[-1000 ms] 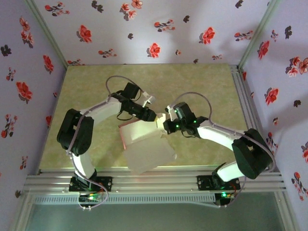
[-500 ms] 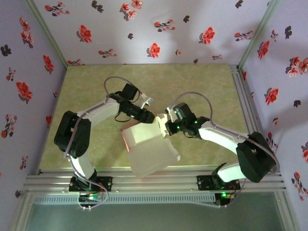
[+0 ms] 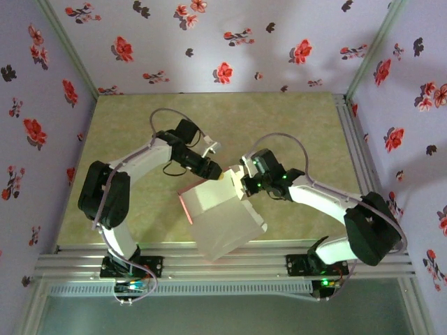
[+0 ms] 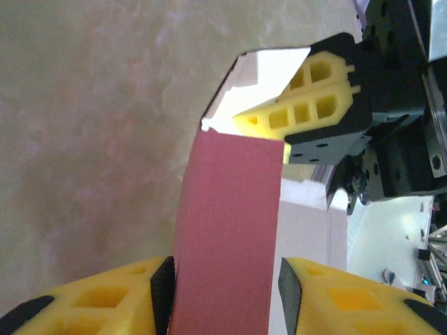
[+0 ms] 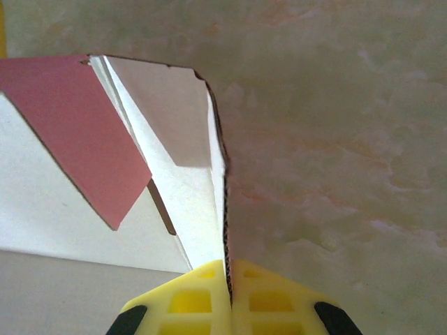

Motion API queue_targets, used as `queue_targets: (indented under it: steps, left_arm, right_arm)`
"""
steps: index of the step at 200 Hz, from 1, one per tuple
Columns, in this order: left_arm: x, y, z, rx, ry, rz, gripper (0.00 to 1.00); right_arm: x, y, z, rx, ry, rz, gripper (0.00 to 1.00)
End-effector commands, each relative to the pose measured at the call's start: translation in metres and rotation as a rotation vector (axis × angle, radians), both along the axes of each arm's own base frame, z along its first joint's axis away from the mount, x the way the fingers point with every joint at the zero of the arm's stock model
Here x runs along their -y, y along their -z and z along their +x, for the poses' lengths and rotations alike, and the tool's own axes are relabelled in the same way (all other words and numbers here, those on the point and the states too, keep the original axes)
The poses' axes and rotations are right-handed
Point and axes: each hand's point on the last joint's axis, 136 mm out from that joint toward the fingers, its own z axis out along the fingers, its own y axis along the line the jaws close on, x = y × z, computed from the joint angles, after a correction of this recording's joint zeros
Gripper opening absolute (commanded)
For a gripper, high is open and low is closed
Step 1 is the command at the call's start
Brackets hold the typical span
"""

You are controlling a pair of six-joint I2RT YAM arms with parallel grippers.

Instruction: Fold the paper box

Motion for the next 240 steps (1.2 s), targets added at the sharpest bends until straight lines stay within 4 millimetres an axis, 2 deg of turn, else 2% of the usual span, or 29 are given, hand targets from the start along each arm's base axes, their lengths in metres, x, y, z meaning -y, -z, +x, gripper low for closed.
queue_targets:
  steps: [1, 42, 75, 96, 136, 181, 224, 240]
  left_arm:
    - [-0.003, -0.005, -0.011, -0.044, 0.034, -0.009, 0.46]
    - [-0.001, -0.006, -0.017, -0.094, 0.060, -0.030, 0.44]
    - [-0.001, -0.003, -0.017, -0.104, 0.059, -0.023, 0.32]
    - [-0.003, 0.003, -0.016, -0.109, 0.055, -0.005, 0.32]
    - [-0.004, 0.006, -0.013, -0.093, 0.047, 0.012, 0.32]
    - [-0.005, 0.010, -0.012, -0.080, 0.047, 0.034, 0.32]
    - [-0.005, 0.011, -0.013, -0.046, 0.053, 0.057, 0.32]
    - [-0.005, 0.010, -0.013, -0.029, 0.057, 0.059, 0.32]
  right_arm:
    - [-0.002, -0.011, 0.007, 0.043, 0.005, -0.011, 0.02]
    - [-0.002, -0.008, 0.008, 0.041, 0.002, -0.022, 0.02]
    - [-0.003, -0.008, 0.008, 0.046, 0.001, -0.033, 0.03]
    - [-0.005, -0.009, 0.007, 0.045, -0.002, -0.027, 0.04]
    - [-0.010, -0.009, 0.004, 0.031, -0.008, -0.012, 0.15]
    - [-0.014, -0.037, -0.001, 0.015, -0.004, 0.082, 0.31]
    - [0.002, -0.064, 0.007, -0.022, 0.045, 0.233, 0.42]
    - [0.007, -0.063, 0.007, -0.046, 0.031, 0.248, 0.43]
